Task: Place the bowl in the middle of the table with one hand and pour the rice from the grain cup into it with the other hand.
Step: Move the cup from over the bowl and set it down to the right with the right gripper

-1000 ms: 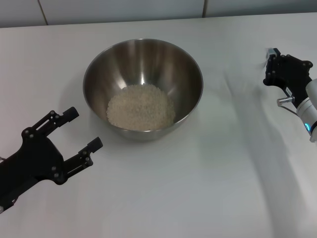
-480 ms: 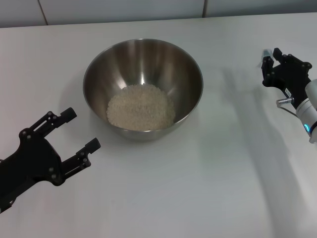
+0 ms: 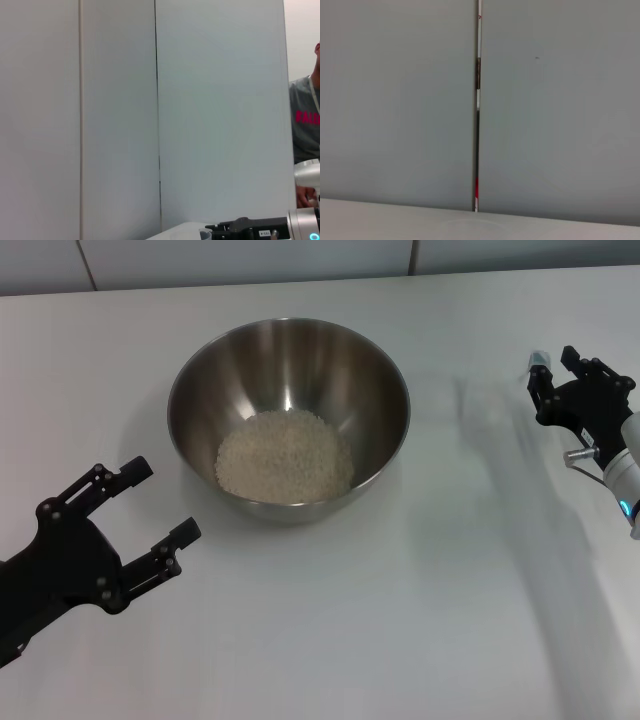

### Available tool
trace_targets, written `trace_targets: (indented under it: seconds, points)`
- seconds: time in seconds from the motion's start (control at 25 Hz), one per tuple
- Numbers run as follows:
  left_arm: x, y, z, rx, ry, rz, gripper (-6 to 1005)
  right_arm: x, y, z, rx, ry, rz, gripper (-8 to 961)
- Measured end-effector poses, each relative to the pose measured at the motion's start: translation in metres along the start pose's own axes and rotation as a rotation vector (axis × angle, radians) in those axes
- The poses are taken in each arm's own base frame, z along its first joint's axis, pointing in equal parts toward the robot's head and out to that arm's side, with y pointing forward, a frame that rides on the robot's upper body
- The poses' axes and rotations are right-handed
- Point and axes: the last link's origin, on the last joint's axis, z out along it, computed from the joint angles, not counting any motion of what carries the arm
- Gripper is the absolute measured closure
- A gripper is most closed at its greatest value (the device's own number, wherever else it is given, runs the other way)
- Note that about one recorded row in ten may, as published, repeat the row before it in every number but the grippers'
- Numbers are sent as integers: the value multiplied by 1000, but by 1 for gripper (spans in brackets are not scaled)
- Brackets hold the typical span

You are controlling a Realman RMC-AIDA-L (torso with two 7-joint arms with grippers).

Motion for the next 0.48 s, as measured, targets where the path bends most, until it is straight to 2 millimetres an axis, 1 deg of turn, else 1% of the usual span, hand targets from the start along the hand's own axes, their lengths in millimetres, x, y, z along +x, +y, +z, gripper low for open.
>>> trace_targets:
  seconds: [0.48]
  points:
    - [1,-1,2,-5,2,4,209,2,2,-1,-11,5,-1,487]
